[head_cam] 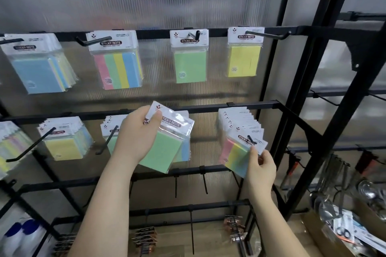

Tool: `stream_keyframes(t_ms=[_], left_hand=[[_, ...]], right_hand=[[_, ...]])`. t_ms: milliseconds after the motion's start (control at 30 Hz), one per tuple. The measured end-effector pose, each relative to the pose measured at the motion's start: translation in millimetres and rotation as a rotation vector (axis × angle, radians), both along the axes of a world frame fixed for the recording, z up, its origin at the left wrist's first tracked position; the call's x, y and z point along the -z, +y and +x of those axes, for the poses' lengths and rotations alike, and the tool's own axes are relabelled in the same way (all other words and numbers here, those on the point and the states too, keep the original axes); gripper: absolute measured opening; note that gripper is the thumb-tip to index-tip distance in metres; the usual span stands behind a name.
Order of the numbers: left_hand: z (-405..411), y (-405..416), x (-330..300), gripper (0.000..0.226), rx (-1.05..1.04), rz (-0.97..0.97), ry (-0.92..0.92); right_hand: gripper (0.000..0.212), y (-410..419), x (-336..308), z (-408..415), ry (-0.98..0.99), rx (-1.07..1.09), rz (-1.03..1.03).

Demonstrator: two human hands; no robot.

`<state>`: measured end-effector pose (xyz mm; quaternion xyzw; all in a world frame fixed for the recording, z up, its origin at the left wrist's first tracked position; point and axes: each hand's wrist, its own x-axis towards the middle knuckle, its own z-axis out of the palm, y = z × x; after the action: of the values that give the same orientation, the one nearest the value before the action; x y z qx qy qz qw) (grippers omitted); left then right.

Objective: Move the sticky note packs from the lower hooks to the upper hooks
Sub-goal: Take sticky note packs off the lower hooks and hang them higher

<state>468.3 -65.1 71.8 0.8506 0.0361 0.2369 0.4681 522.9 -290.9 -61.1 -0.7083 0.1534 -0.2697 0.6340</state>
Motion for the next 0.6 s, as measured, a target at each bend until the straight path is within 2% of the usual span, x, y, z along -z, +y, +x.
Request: stream_keyframes(t_ms=[67,200,333,600], left_hand=[[0.9,-1.0,-4.4,0.027,0.001,-0.002,-0.038],[1.9,-4.8,-12.3,0.023,0.022,-0.003,-0.088],[3.3,-12.7,-26.9,0.020,0.064,0.012,-0.189],[11.2,-30.8,-76.2,0.024,0.095,-0.054,-0.462]], right_hand=[[0.022,2.0,-4.2,-5.4,-0.019,0.043,-0.029],[0.033,6.3,-12.3,-19.6,-0.056,0.158,-0.059],[0.034,5.1,-20.7,-27.2,-0.145,0.258,-0.035],[0.033,4.5,-31.3,-30.1,-0.272,0.255,-0.012]])
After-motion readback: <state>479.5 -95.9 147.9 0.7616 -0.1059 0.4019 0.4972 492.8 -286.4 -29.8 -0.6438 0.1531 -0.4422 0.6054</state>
